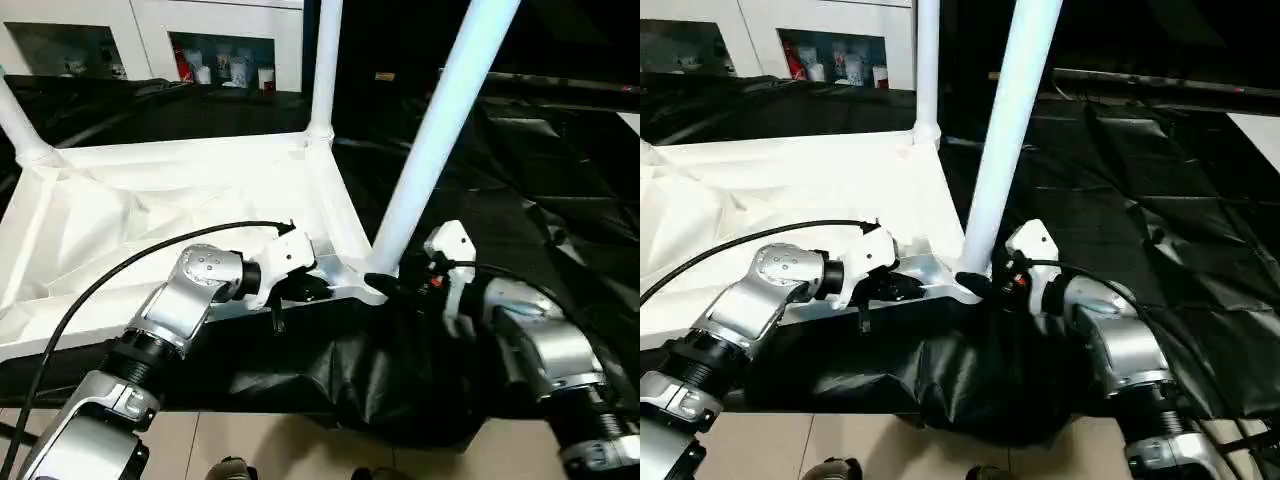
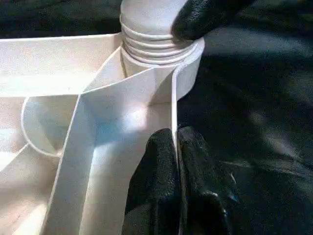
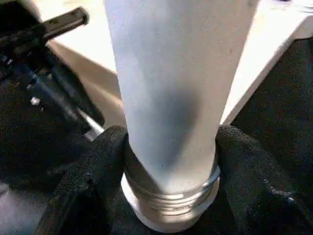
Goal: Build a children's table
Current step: Rotate leg to tighten
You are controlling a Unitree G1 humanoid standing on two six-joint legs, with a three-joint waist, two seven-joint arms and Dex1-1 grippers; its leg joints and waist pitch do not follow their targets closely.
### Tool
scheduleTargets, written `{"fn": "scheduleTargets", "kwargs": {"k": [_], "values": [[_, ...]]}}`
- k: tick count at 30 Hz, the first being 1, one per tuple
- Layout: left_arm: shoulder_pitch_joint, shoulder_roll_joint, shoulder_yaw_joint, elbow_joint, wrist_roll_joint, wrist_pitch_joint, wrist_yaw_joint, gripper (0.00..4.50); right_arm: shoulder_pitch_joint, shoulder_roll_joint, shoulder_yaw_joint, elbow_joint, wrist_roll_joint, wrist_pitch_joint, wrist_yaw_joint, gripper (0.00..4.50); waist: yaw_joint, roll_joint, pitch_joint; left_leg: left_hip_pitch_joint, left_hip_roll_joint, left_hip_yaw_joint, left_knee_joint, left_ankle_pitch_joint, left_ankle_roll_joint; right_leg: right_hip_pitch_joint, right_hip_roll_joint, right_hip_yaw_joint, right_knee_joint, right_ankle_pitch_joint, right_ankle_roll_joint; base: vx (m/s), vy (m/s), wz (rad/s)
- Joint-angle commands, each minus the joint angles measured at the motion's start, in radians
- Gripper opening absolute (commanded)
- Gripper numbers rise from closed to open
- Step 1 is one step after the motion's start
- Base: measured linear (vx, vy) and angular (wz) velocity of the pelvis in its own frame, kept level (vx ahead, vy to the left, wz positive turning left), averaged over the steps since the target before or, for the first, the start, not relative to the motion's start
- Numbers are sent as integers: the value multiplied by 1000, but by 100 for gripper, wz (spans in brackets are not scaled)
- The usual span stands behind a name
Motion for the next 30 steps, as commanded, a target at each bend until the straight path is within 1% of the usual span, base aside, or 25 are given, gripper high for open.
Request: {"fn": "scheduleTargets", "kwargs": {"k": [1,2,3,4,5,6,7,8,9,10,11,14,15,16,17,20,22,23,24,25,26,27,28,29,30], "values": [[18,-26,25,61,12,37,94,0,-2,22,-22,81,-43,22,-122,252,4,-3,-53,10,14,-1,-69,-294,-8,38,-57,23,-91,-364,-164,0,0,0],[15,-35,29,68,11,43,106,0,-6,33,-25,91,-45,25,-144,252,3,1,-56,17,16,1,-66,-301,-9,33,-57,27,-93,-357,-166,0,0,0],[-3,-74,42,107,18,60,180,0,-26,83,-44,139,-56,41,-251,252,0,1,-55,16,15,0,-68,-306,-12,31,-55,27,-92,-356,-168,0,0,0],[-23,-104,51,142,27,71,240,0,-45,120,-57,176,-61,52,-327,252,-8,-1,-52,12,11,-2,-71,-324,-25,32,-54,24,-92,-386,-164,0,0,0],[-39,-125,56,169,35,76,285,0,-60,146,-66,203,-65,59,-381,252,-11,-1,-52,16,10,-5,-72,-353,-38,29,-56,23,-98,-451,-146,0,0,0],[-61,-156,69,203,39,87,351,0,-81,178,-73,237,-73,62,-449,252,-13,-1,-52,18,8,-6,-71,-363,-43,27,-56,23,-99,-475,-139,0,0,0],[-99,-206,87,249,39,101,437,0,-119,230,-82,288,-78,62,-538,252,-12,-1,-53,23,8,-7,-70,-376,-46,24,-58,24,-104,-500,-125,0,0,0],[-126,-239,95,278,43,104,492,0,-147,267,-84,320,-82,55,-586,252,-10,-3,-55,25,6,-8,-68,-387,-41,22,-58,23,-107,-508,-114,0,0,0],[-126,-239,95,278,43,104,492,0,-147,267,-84,320,-82,55,-586,252,-12,-2,-55,23,8,-7,-69,-389,-37,20,-60,25,-107,-504,-116,0,0,0],[-138,-254,97,291,46,103,517,0,-160,285,-85,336,-85,48,-606,252,-10,-7,-56,20,5,-8,-70,-380,-31,26,-57,22,-107,-483,-105,0,0,0],[-155,-273,97,309,47,100,536,0,-177,301,-67,348,-95,41,-599,252,-8,-7,-57,19,5,-6,-70,-369,-21,25,-56,23,-106,-455,-103,0,0,0],[-184,-303,94,348,52,80,534,0,-200,314,-42,368,-118,16,-570,252,-5,-7,-59,13,5,-3,-69,-334,-5,30,-56,24,-101,-380,-113,0,0,0],[-186,-302,89,354,56,79,522,0,-202,309,-52,369,-112,8,-561,252,-3,-7,-60,14,4,-2,-68,-328,-1,32,-55,24,-100,-364,-116,0,0,0],[-189,-302,86,362,59,78,517,0,-206,306,-62,374,-107,0,-558,307,-2,-7,-60,15,4,-2,-68,-327,1,31,-55,24,-100,-359,-118,0,0,0],[-189,-297,82,364,60,83,507,0,-207,300,-71,372,-101,-13,-551,307,-1,-7,-60,15,4,-1,-68,-325,5,32,-56,24,-99,-352,-123,0,0,0],[-185,-281,75,370,62,84,491,0,-209,281,-83,360,-90,-27,-532,327,-1,-6,-60,11,5,-3,-70,-324,10,37,-56,22,-98,-348,-127,0,0,0],[-180,-260,71,370,63,79,465,0,-207,248,-81,326,-90,-45,-491,349,-3,-9,-61,7,5,-4,-70,-312,12,41,-57,21,-96,-343,-125,0,0,0],[-177,-248,68,369,66,72,446,0,-206,229,-77,306,-93,-53,-465,362,-2,-10,-61,8,6,-3,-68,-298,17,41,-55,21,-95,-322,-129,0,0,0],[-172,-235,62,364,66,60,415,0,-202,209,-71,283,-93,-54,-433,362,-3,-9,-63,8,6,-2,-67,-289,20,41,-55,22,-93,-305,-135,0,0,0],[-162,-217,51,355,64,44,362,0,-193,177,-59,248,-91,-45,-376,367,-3,-12,-63,4,5,-1,-65,-269,28,44,-55,21,-91,-279,-142,0,0,0],[-157,-206,45,349,63,38,333,0,-188,159,-52,228,-90,-38,-343,367,1,-13,-63,7,6,1,-62,-255,41,44,-54,22,-90,-255,-148,0,0,0],[-153,-199,41,345,62,35,313,0,-184,145,-46,214,-89,-33,-319,367,1,-13,-64,6,6,1,-61,-244,46,46,-55,22,-88,-241,-155,0,0,0],[-143,-181,28,332,60,30,267,0,-172,118,-43,184,-72,-1,-267,367,0,-13,-62,2,5,2,-62,-231,54,48,-54,20,-88,-237,-160,0,0,0],[-135,-167,19,322,60,27,232,0,-163,98,-41,161,-58,24,-227,367,2,-12,-62,4,8,2,-61,-224,56,48,-56,21,-88,-240,-164,0,0,0],[-131,-159,13,318,59,25,215,0,-158,85,-38,149,-54,31,-202,367,4,-11,-64,6,9,2,-60,-216,58,49,-57,20,-86,-228,-169,0,0,0]]}}
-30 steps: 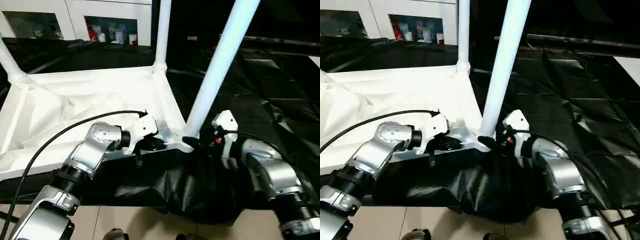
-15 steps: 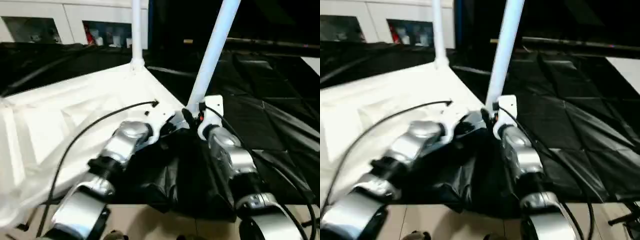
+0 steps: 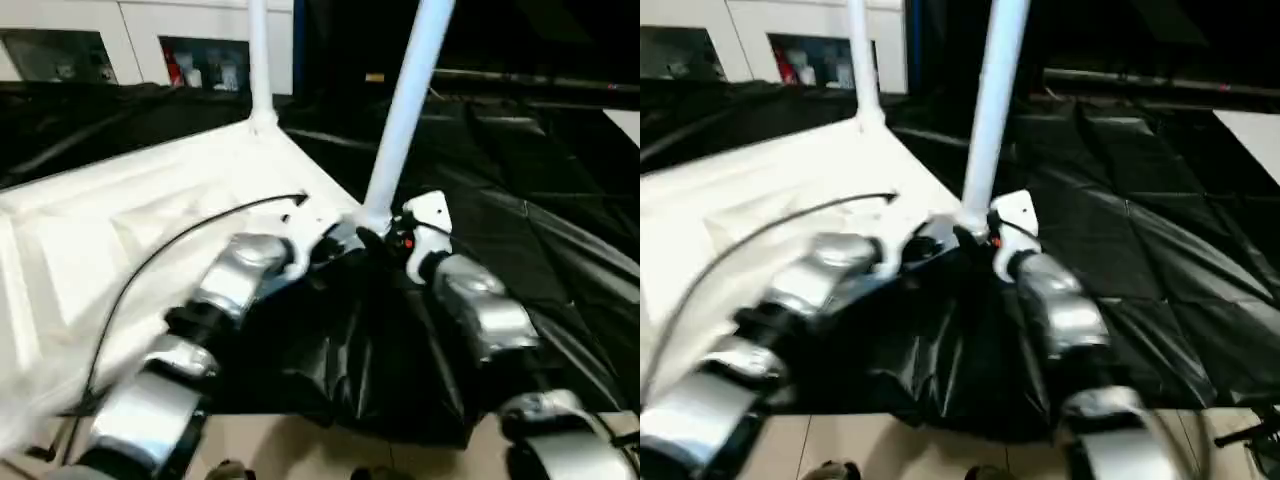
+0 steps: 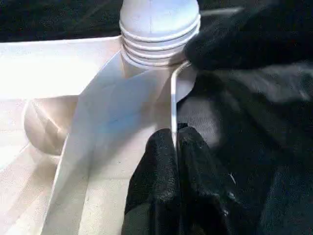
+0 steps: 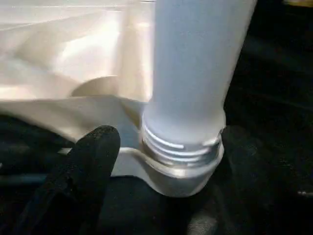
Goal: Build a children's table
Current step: Rotate leg to tighten
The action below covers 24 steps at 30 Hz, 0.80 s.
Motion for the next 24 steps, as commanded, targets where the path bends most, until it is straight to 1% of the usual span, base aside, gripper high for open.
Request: {"fn": "scheduleTargets", "kwargs": {"k": [1,2,3,4,5,6,7,8,10,13,14,15,16,21,22,23,24], "values": [[67,52,-58,-6,2,-8,-147,0,46,-85,43,-92,16,25,159,367,12,-3,-61,10,16,5,-55,-200,58,48,-50,27,-80,-186,-186,0,0,0],[84,73,-68,-31,-9,-45,-205,0,63,-116,56,-117,16,24,204,367,18,-2,-62,12,18,5,-52,-183,64,52,-48,25,-75,-129,-201,0,0,0],[87,77,-70,-35,-12,-53,-215,0,65,-121,57,-120,17,24,211,367,19,-4,-62,9,18,5,-52,-170,67,54,-47,25,-71,-99,-206,0,0,0],[108,102,-79,-73,-31,-67,-284,0,83,-155,68,-146,21,26,258,367,19,-2,-61,8,16,6,-53,-163,69,54,-45,23,-67,-70,-218,0,0,0],[116,111,-81,-90,-41,-58,-310,0,91,-168,73,-156,23,28,276,367,22,0,-63,12,17,7,-52,-169,65,54,-47,24,-66,-63,-228,0,0,0],[119,115,-81,-96,-43,-58,-318,0,93,-172,74,-159,23,29,281,367,22,0,-64,15,17,8,-51,-171,65,53,-46,24,-64,-56,-235,0,0,0],[134,135,-87,-130,-55,-55,-361,0,105,-192,79,-180,28,39,314,367,24,3,-63,14,18,7,-51,-167,65,56,-46,24,-61,-39,-244,0,0,0],[140,143,-89,-143,-59,-55,-374,0,110,-199,81,-188,30,45,326,367,22,3,-63,15,18,8,-51,-169,67,55,-45,24,-61,-29,-250,0,0,0],[154,157,-86,-177,-71,-61,-401,0,120,-212,85,-215,33,61,344,367,25,4,-62,17,19,9,-51,-177,67,54,-46,25,-62,-37,-252,0,0,0],[159,164,-83,-191,-72,-60,-405,0,125,-215,85,-232,44,72,351,367,26,2,-62,18,20,9,-52,-187,58,55,-48,25,-62,-59,-248,0,0,0],[162,170,-83,-197,-71,-64,-412,0,129,-215,86,-244,58,80,366,367,27,0,-62,18,19,10,-52,-191,56,55,-48,25,-64,-75,-244,0,0,0],[163,171,-83,-198,-71,-64,-413,0,129,-215,85,-245,60,81,368,367,28,1,-62,19,20,9,-52,-193,55,55,-49,25,-64,-81,-243,0,0,0],[165,174,-83,-203,-70,-64,-418,0,132,-213,87,-249,65,84,380,367,27,0,-63,18,19,10,-51,-190,54,54,-49,26,-63,-82,-241,0,0,0],[174,178,-79,-220,-67,-54,-423,0,135,-204,90,-256,67,93,399,367,29,0,-65,18,19,10,-48,-170,56,55,-48,25,-59,-58,-242,0,0,0],[175,178,-78,-223,-66,-52,-423,0,136,-203,90,-257,68,96,400,351,29,0,-65,18,19,10,-48,-167,57,55,-48,25,-58,-55,-243,0,0,0],[176,178,-78,-225,-66,-51,-422,0,134,-203,90,-255,70,99,402,351,29,0,-66,17,19,10,-48,-165,57,56,-48,25,-57,-51,-244,0,0,0],[176,178,-78,-225,-66,-51,-422,0,134,-202,90,-255,70,99,402,341,29,-1,-66,17,18,10,-47,-163,58,56,-49,25,-57,-49,-245,0,0,0]]}}
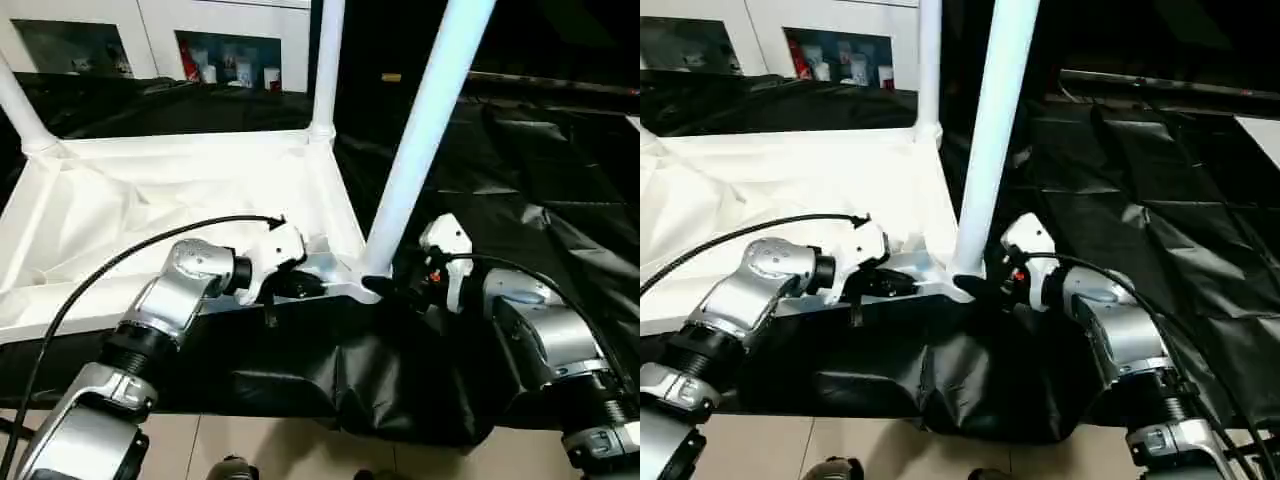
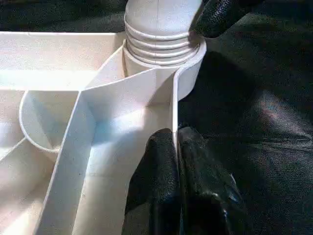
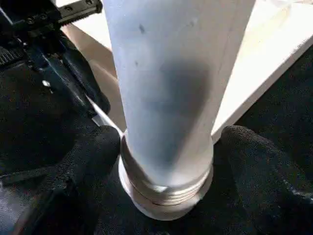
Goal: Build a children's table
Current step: Rotate leg to tighten
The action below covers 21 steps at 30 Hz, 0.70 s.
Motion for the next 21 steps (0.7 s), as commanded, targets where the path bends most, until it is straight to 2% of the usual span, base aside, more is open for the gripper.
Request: {"fn": "scheduleTargets", "kwargs": {"k": [1,10,20,21], "values": [[31,-6,-36,4,3,14,-29,0,6,-3,-1,-9,9,10,6,334,2,-1,-66,17,17,5,-54,-160,59,55,-47,25,-57,-42,-243,0,0,0],[35,0,-37,-1,8,22,-30,0,17,-11,15,-11,2,16,27,258,3,-1,-69,17,16,5,-50,-147,64,57,-47,25,-53,-26,-248,0,0,0],[28,-8,-34,17,20,30,-1,0,20,10,11,24,-6,14,-1,225,3,-3,-70,19,16,5,-49,-151,61,57,-47,25,-53,-41,-248,0,0,0],[20,-21,-26,33,24,33,29,0,18,31,3,52,-17,16,-48,220,2,-6,-69,19,16,6,-49,-155,62,57,-46,24,-54,-47,-247,0,0,0]]}}
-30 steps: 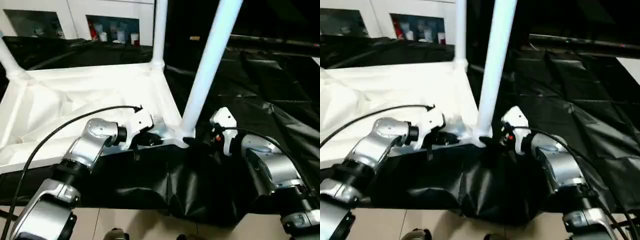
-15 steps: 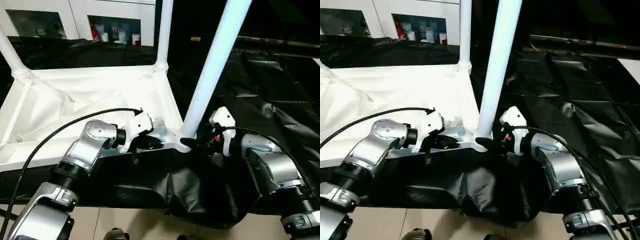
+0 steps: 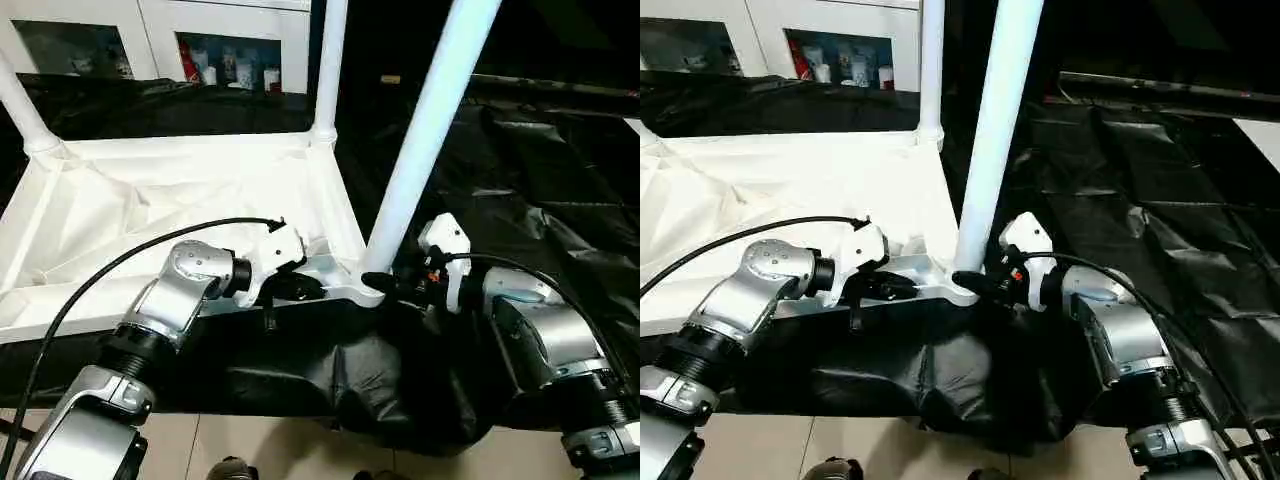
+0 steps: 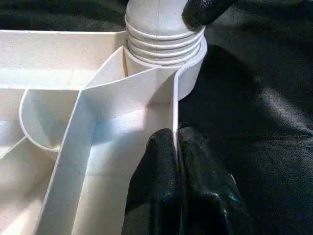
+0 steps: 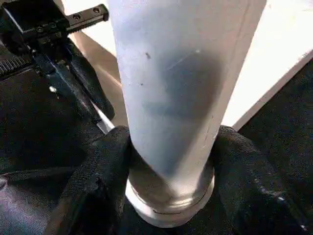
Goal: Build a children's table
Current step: Rotate leg to tighten
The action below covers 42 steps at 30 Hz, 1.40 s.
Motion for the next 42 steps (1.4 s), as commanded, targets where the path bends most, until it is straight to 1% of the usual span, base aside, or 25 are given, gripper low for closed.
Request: {"fn": "scheduleTargets", "kwargs": {"k": [1,3,5,7,8,9,10,11,12,14,17,19,20,21,22,23,25,27,30,32,33,36,37,41,42], "values": [[11,-23,-25,43,24,18,33,0,16,26,3,62,-22,19,-66,220,2,0,-65,16,15,5,-55,-170,55,51,-48,25,-61,-77,-245,0,0,0],[-5,-45,-18,65,32,25,74,0,17,56,0,96,-39,25,-125,213,0,-2,-59,18,15,3,-61,-226,31,50,-49,24,-71,-174,-225,0,0,0],[-26,-68,-18,90,46,29,117,0,14,93,-9,119,-44,45,-188,210,-3,0,-52,29,15,-2,-70,-333,-7,41,-54,26,-90,-368,-178,0,0,0],[-56,-107,-14,128,61,50,184,0,-1,145,-23,156,-56,65,-283,209,-5,2,-54,28,16,-9,-75,-356,-24,43,-55,26,-93,-409,-156,0,0,0],[-68,-123,-13,144,68,55,214,0,-12,168,-33,176,-60,70,-329,209,-7,1,-55,29,14,-7,-75,-359,-27,39,-53,27,-95,-411,-152,0,0,0],[-85,-145,-7,167,76,67,263,0,-26,195,-50,200,-62,76,-386,209,-6,2,-56,35,14,-9,-74,-376,-35,36,-53,26,-97,-422,-149,0,0,0],[-107,-174,6,198,83,85,333,0,-46,227,-76,233,-59,82,-460,209,-9,0,-55,31,12,-12,-76,-379,-40,39,-54,24,-98,-444,-141,0,0,0],[-131,-205,20,232,87,101,400,0,-69,259,-103,270,-58,84,-536,209,-7,3,-57,35,12,-12,-75,-391,-43,34,-55,24,-101,-459,-136,0,0,0],[-154,-236,36,267,87,116,469,0,-92,291,-129,306,-50,80,-602,208,-11,2,-55,35,11,-10,-74,-400,-45,30,-53,25,-102,-466,-135,0,0,0],[-182,-275,51,311,86,124,532,0,-123,334,-158,353,-36,69,-672,208,-12,2,-58,38,9,-13,-72,-407,-50,28,-55,24,-104,-475,-133,0,0,0],[-215,-319,46,363,101,106,566,0,-161,387,-143,392,-54,32,-713,208,-7,5,-64,32,9,-12,-74,-387,-39,34,-51,25,-102,-392,-133,0,0,0],[-226,-329,46,379,103,98,569,0,-170,399,-130,397,-74,13,-711,208,-4,4,-66,32,7,-9,-72,-376,-31,35,-50,25,-100,-364,-135,0,0,0],[-229,-330,45,383,104,92,564,0,-172,400,-120,396,-85,-2,-701,208,-3,3,-66,28,8,-9,-74,-365,-27,38,-51,25,-99,-350,-139,0,0,0],[-229,-322,39,382,106,80,544,0,-169,399,-127,383,-76,-28,-671,208,-1,2,-67,27,8,-9,-73,-351,-24,41,-51,25,-98,-334,-142,0,0,0],[-229,-322,39,382,106,80,544,0,-169,399,-127,383,-76,-28,-671,262,-1,2,-68,27,9,-9,-73,-347,-21,41,-51,25,-97,-326,-144,0,0,0],[-229,-317,36,387,108,69,537,0,-171,398,-141,380,-62,-38,-663,276,-2,2,-67,26,9,-8,-74,-342,-19,42,-50,25,-95,-313,-150,0,0,0],[-227,-308,32,392,109,53,523,0,-174,395,-164,375,-45,-54,-659,276,-2,4,-67,25,9,-8,-74,-346,-13,42,-50,25,-95,-309,-152,0,0,0],[-222,-297,29,395,108,33,500,0,-181,387,-192,377,-21,-62,-663,302,-2,4,-69,23,11,-10,-76,-333,-12,46,-52,24,-92,-295,-157,0,0,0],[-198,-263,22,370,99,-7,418,0,-181,333,-196,365,-19,-76,-585,316,-1,3,-68,20,10,-7,-74,-305,-4,49,-52,24,-90,-261,-168,0,0,0],[-180,-233,12,347,95,-27,355,0,-170,286,-183,344,-19,-74,-497,339,0,0,-70,18,10,-6,-71,-279,4,53,-52,25,-86,-229,-174,0,0,0],[-162,-208,1,319,85,-56,289,0,-154,251,-163,310,-14,-61,-422,349,4,-1,-69,17,12,-4,-67,-236,21,55,-50,24,-79,-154,-195,0,0,0],[-130,-173,-13,268,62,-91,180,0,-121,187,-110,248,-26,-47,-299,360,5,-2,-71,16,12,0,-62,-191,44,59,-49,23,-69,-72,-222,0,0,0],[-115,-157,-19,241,47,-107,127,0,-107,156,-84,224,-34,-45,-254,390,7,-1,-69,15,11,0,-63,-182,50,61,-50,21,-70,-65,-228,0,0,0],[-83,-110,-39,182,37,-90,39,0,-69,70,-30,138,-32,-23,-118,403,6,5,-65,19,18,1,-63,-196,51,56,-49,21,-66,-64,-243,0,0,0],[-77,-103,-40,171,35,-91,23,0,-63,55,-23,126,-32,-19,-91,427,5,4,-65,18,18,1,-63,-204,50,56,-49,21,-66,-71,-243,0,0,0]]}}
